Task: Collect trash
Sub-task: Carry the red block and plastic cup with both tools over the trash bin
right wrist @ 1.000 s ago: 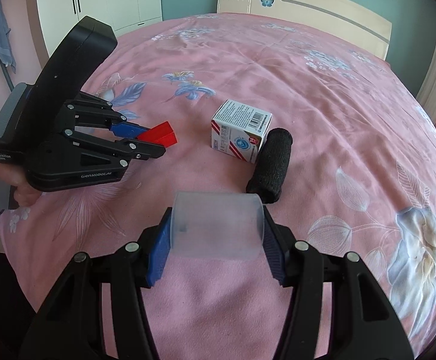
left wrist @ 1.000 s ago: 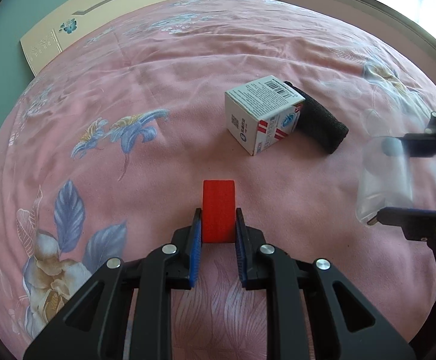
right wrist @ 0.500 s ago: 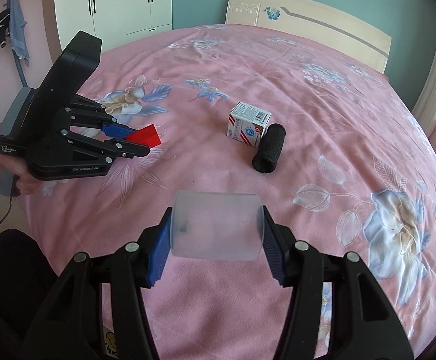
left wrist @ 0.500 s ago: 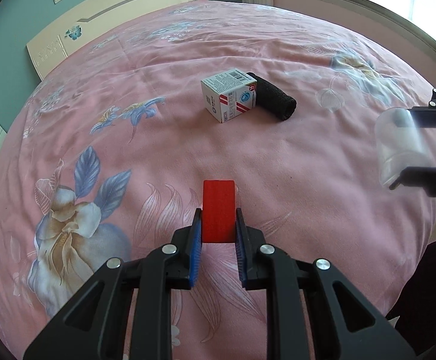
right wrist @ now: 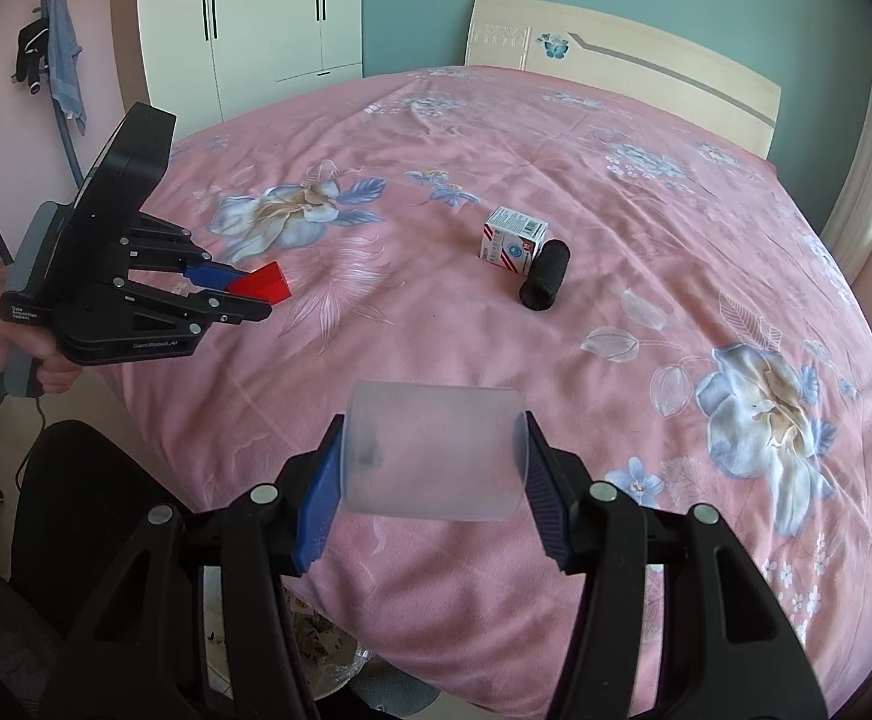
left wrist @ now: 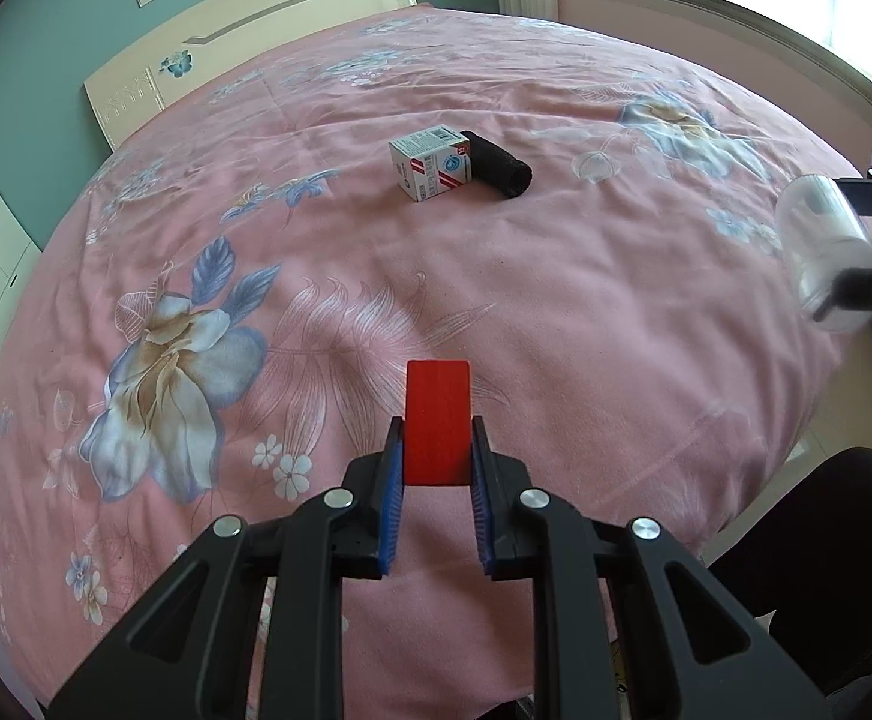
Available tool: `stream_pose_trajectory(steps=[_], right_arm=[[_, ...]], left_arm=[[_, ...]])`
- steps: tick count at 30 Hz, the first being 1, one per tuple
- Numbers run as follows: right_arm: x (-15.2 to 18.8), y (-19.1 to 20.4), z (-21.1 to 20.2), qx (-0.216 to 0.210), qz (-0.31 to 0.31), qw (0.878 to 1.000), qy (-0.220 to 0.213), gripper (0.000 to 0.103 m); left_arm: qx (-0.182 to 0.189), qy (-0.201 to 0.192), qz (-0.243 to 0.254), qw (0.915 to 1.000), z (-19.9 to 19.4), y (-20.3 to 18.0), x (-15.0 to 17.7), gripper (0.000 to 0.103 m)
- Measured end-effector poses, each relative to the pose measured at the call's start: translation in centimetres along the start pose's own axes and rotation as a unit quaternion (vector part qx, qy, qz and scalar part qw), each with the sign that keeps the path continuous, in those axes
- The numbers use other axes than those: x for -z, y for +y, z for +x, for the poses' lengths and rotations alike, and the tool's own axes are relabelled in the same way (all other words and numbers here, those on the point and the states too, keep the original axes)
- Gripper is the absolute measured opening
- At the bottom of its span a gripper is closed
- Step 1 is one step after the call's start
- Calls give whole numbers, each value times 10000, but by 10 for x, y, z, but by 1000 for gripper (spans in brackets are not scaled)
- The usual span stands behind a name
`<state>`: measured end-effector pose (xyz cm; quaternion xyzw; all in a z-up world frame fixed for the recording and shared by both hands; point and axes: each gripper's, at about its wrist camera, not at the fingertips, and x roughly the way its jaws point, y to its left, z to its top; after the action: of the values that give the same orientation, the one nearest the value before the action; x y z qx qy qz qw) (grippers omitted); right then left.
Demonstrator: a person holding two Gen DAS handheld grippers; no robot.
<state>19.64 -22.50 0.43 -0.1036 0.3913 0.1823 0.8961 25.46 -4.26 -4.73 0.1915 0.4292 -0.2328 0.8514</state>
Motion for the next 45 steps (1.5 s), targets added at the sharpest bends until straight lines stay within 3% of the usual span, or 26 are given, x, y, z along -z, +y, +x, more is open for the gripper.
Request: stream_pose_trajectory(steps=[14, 27, 35, 45], right_arm=[[50, 37, -61, -25, -173, 9998, -27, 56], [101, 71, -105, 46, -107, 9999, -11, 56], [123, 94, -94, -235, -111, 9995, 173, 56], [153, 120, -39, -796, 11, 9942, 726, 56]], left_arm=[[50, -218, -147, 9996, -45, -25, 68, 23], [354, -236, -146, 9990, -68, -58, 122, 23], [458, -70, -68, 9989, -62, -76, 152, 23], [779, 462, -180, 9957, -29, -94, 191, 23]])
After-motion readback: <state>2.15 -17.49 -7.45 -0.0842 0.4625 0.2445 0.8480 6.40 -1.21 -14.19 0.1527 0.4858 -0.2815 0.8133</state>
